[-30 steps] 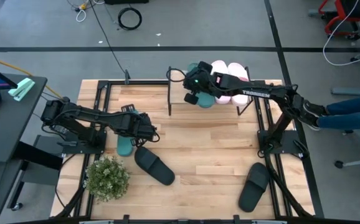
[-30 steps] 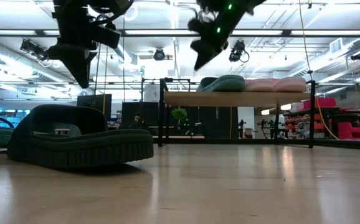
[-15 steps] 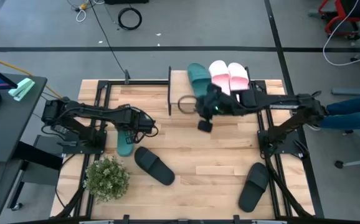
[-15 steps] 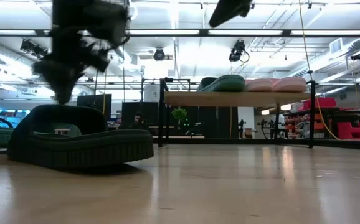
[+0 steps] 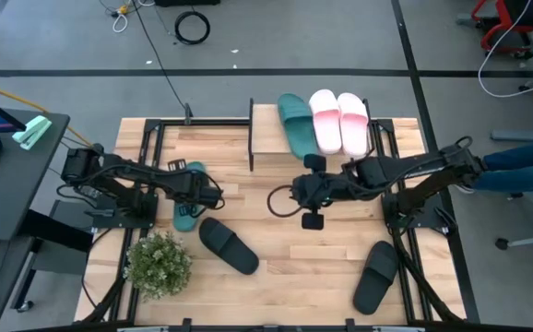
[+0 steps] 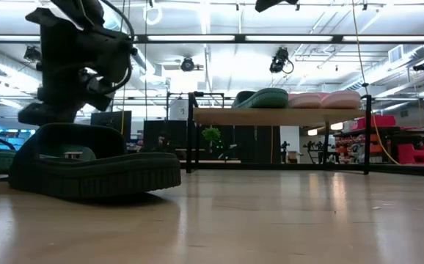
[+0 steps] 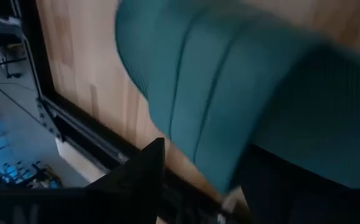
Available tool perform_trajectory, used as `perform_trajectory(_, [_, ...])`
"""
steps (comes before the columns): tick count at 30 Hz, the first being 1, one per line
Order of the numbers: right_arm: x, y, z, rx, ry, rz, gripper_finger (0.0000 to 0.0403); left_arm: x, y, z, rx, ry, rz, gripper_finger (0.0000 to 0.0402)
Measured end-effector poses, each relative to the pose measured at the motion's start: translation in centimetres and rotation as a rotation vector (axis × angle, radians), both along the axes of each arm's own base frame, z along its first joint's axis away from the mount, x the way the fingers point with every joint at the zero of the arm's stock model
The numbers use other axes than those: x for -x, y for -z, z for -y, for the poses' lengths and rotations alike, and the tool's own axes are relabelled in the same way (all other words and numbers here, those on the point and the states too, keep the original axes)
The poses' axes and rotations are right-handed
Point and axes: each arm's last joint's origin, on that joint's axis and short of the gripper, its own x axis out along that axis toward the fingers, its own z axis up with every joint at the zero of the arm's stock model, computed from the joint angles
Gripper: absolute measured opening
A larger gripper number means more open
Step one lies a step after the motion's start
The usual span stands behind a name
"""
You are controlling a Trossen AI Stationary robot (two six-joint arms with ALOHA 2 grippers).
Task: Pick and place slides into the shelf
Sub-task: Put the green slipper on the shelf
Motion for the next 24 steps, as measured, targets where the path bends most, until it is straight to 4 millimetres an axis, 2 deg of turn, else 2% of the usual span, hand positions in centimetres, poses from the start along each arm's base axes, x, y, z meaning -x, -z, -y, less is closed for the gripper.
perform_trajectory(4, [0.0, 0.1, -0.6, -0.026, 0.01, 0.005, 0.0085, -0.2, 0.2, -0.7, -0.032, -0.02, 0.029, 0.0173])
perform_trajectory(7, [0.1, 0.1, -1.0, -0.048, 0.019, 0.011, 0.0085, -0.1, 0.1, -1.2, -0.062, -0.035, 0.028, 0.0144])
perform_trajectory(15, [0.3, 0.0, -1.9, -0.056, -0.003, 0.012, 0.0085, -0.1, 0.1, -1.9, -0.067, -0.068, 0.03, 0.0016])
perform_trajectory(24, [0.3, 0.1, -1.9, -0.05, -0.008, 0.011, 0.0085, -0.7, -0.3, 0.0, -0.025, 0.002, 0.059, 0.0011])
